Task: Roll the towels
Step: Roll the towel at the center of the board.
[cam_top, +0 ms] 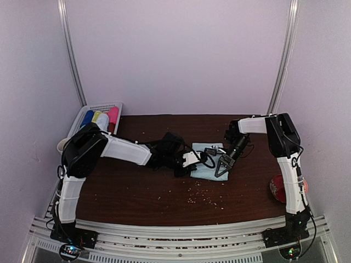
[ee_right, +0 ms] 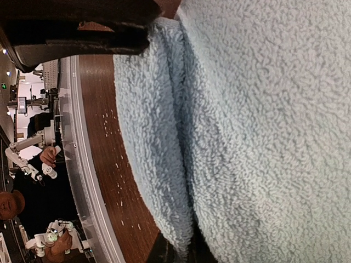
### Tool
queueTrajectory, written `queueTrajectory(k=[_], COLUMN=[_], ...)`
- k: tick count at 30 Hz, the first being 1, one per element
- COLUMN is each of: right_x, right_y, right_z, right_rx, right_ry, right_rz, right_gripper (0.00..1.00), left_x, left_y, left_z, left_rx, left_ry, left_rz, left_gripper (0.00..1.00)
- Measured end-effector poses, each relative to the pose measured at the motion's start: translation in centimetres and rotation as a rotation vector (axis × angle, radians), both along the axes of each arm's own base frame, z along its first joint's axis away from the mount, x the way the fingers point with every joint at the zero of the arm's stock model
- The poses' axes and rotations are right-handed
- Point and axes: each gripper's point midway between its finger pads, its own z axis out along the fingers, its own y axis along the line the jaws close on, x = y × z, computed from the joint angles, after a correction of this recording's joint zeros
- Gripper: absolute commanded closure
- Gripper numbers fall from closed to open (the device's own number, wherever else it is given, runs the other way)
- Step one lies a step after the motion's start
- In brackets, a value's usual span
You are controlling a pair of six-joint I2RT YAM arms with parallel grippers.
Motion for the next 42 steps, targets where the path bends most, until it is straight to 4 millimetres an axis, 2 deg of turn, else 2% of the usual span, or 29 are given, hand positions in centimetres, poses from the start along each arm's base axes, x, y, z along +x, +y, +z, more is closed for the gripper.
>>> queueTrajectory(k=[3, 6, 10, 13, 16, 18, 21, 23, 26, 29, 32, 37, 42], right_x=[0.0, 0.0, 0.0, 0.0, 0.1, 0.1, 0.1, 0.1, 0.0, 0.0, 0.0, 0.0, 0.0], right_y=[0.0, 0.0, 0.0, 0.0, 0.0, 0.0, 0.0, 0.0, 0.0, 0.0, 0.0, 0.0, 0.0], right_z=[-0.1, -0.1, -0.1, -0.1, -0.1, -0.2, -0.1, -0.2, -0.2, -0.2, -0.2, -0.1, -0.1], right_rx=[-0.009, -0.013, -0.016, -0.018, -0.020, -0.022, -0.022, -0.022, -0.022, -0.022, -0.022, -0.022, -0.021], right_ry=[0.024, 0.045, 0.062, 0.067, 0.071, 0.074, 0.077, 0.078, 0.079, 0.080, 0.080, 0.080, 0.080], right_rz=[-0.006, -0.011, -0.014, -0.017, -0.020, -0.020, -0.021, -0.020, -0.021, -0.021, -0.021, -0.021, -0.021], right_gripper=[1.00, 1.00, 1.00, 1.00, 1.00, 1.00, 1.00, 1.00, 1.00, 1.00, 1.00, 1.00, 1.00], left_x=[0.3, 0.3, -0.4, -1.6, -3.6, -5.5, -7.7, -8.5, -8.3, -7.3, -6.5, -5.2, -4.2], left_y=[1.1, 3.3, 4.4, 3.8, 2.2, 1.0, 0.0, -0.1, 0.3, 0.4, 0.2, -0.2, -0.6], left_z=[0.4, 0.9, 2.8, 4.3, 4.7, 4.1, 2.2, 0.6, -0.8, -0.7, -0.5, -0.7, -1.1], left_rx=[-0.012, 0.000, -0.024, -0.028, -0.006, 0.022, 0.076, 0.117, 0.161, 0.173, 0.182, 0.209, 0.239], left_ry=[-0.059, -0.116, -0.216, -0.318, -0.411, -0.461, -0.504, -0.508, -0.520, -0.549, -0.587, -0.629, -0.662], left_rz=[0.044, 0.087, 0.051, -0.027, -0.127, -0.203, -0.291, -0.329, -0.340, -0.317, -0.290, -0.258, -0.238], left_gripper=[0.80, 0.80, 0.77, 0.77, 0.80, 0.81, 0.81, 0.76, 0.60, 0.53, 0.53, 0.65, 0.70])
